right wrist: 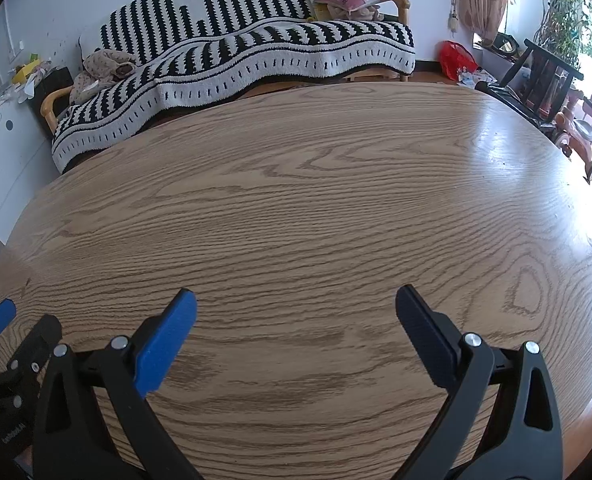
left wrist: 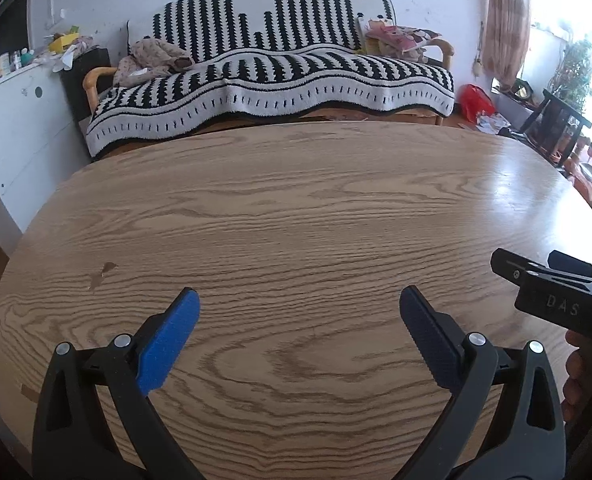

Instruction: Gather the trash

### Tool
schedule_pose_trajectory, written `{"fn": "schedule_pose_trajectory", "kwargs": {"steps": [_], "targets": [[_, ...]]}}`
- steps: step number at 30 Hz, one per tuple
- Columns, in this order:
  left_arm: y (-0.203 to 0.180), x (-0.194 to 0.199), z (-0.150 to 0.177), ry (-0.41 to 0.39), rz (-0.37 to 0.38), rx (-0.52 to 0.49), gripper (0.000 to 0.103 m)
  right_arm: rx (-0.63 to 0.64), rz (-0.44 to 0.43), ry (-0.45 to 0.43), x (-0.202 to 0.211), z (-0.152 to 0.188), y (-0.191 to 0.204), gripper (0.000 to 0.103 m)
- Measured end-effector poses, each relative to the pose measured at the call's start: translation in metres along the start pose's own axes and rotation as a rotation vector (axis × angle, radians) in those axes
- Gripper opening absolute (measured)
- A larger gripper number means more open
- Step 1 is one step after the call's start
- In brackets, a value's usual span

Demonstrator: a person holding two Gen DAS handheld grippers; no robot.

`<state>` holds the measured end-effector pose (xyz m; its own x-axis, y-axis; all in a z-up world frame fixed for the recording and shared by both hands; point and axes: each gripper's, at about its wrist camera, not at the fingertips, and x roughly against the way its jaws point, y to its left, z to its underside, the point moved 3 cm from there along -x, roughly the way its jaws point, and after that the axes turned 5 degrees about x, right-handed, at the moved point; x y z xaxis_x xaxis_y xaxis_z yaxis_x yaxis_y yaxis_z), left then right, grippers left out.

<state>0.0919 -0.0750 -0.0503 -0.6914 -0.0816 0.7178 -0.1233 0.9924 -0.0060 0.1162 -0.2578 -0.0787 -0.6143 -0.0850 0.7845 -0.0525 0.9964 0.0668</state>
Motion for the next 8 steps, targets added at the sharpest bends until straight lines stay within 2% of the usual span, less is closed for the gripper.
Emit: {"fn": "schedule_pose_trajectory", "kwargs": {"steps": [3,5,8], "targets": [[0.0006,0.0011,-0.0022,-0.024,-0.009,0.004,0.097,0.006,0.008,0.000,-0.0012,-0.0006,-0.0002,0.096],[-0.0015,0.0010,-0.0019,-0.024,0.027,0.008,0.097,0.011,0.017,0.002,-0.0025,-0.0016,-0.0010,0.096],[-0.0062,-0.0029,0.0018,-0.007,0.039,-0.009,0.097,0.012,0.030,0.001,-0.0042,-0.0018,-0.0052,0.096]]}}
